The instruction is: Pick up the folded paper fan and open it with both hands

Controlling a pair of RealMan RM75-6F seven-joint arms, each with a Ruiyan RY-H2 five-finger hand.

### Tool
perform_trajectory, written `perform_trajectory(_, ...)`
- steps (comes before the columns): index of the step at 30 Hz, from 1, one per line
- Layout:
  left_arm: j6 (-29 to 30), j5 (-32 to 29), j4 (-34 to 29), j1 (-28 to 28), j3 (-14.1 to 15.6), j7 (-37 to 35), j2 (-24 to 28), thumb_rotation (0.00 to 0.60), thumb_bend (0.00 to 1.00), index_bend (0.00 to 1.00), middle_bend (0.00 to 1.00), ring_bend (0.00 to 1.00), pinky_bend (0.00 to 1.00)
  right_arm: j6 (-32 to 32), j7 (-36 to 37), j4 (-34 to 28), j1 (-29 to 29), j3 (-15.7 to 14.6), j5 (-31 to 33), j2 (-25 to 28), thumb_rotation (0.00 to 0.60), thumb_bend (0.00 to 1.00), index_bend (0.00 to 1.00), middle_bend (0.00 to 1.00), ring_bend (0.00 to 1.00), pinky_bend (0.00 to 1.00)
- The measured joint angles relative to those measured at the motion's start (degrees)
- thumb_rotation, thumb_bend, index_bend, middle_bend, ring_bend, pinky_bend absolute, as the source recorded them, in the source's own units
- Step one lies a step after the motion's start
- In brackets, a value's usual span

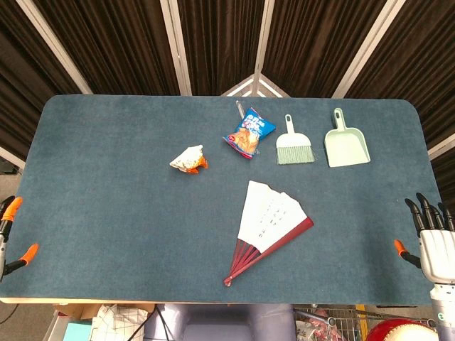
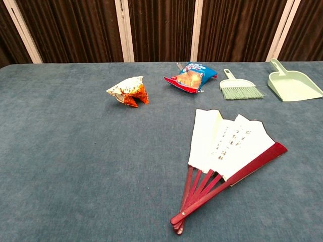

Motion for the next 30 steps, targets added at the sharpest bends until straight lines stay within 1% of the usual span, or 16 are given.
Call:
perform_trajectory(3,-0.10,-0.26,0.10,-0.09,-0.29,-0.09,0.06,0.600,0.33,0.05,0.04,0.00,0.08,-0.02,-0.29,-0.28,0.18,0.00,-0.23,-0.03,0.600,0.25,0.15,0.08,0.19,0.12)
perform_trajectory(7,0.16,0.39,0.25,0.09,0.04,0.02,0.08,0.600,0.33,0.05,0.04,0.00,0.08,0.10,-0.39,-0.77,0.23,-0.18,-0.74,-0.01,0.600,0.25,0.16,0.08,0.19,0.12)
perform_trajectory(13,0.70,1.01,0.29,0.36,0.24,-0.20,0.09,0.600,0.33,0.05,0.04,0.00,0.08,-0.28,1.68,-1.31,0.53,-1.07,-2.50,0.40,0.600,0.25,0.16,0.08,0.19,0.12)
perform_trajectory(17,0.65,0.70,0.23,0.57,0.31,-0.01,0.14,0.600,0.33,0.05,0.04,0.00,0.08,-0.68,1.77,-1.32,0.73,-1.50,-2.95,0.49,0.600,0.25,0.16,0.08,0.19,0.12)
perform_trajectory(21,1.83,2.16,0.21,0.98,0.68,0.08,0.09,0.600,0.33,0.05,0.04,0.00,0.08,-1.02,2.84,-1.53,0.96,-1.88,-3.65,0.66,0.600,0.25,0.16,0.08,0.19,0.12)
perform_trajectory(24,1.57,2.05,0.22,1.02,0.76,-0.18,0.18,0.600,0.33,0.05,0.04,0.00,0.08,-0.88,4.05,-1.65,1.25,-2.47,-5.51,0.70,0.600,0.25,0.18,0.08,0.19,0.12)
perform_trajectory(30,0.86,1.14,0.05,0.75,0.31,-0.04,0.12,0.600,0.33,0.05,0.04,0.00,0.08,0.54,6.23,-1.25,2.07,-4.15,-11.67,-0.53,0.600,0.25,0.25,0.08,0.19,0.12)
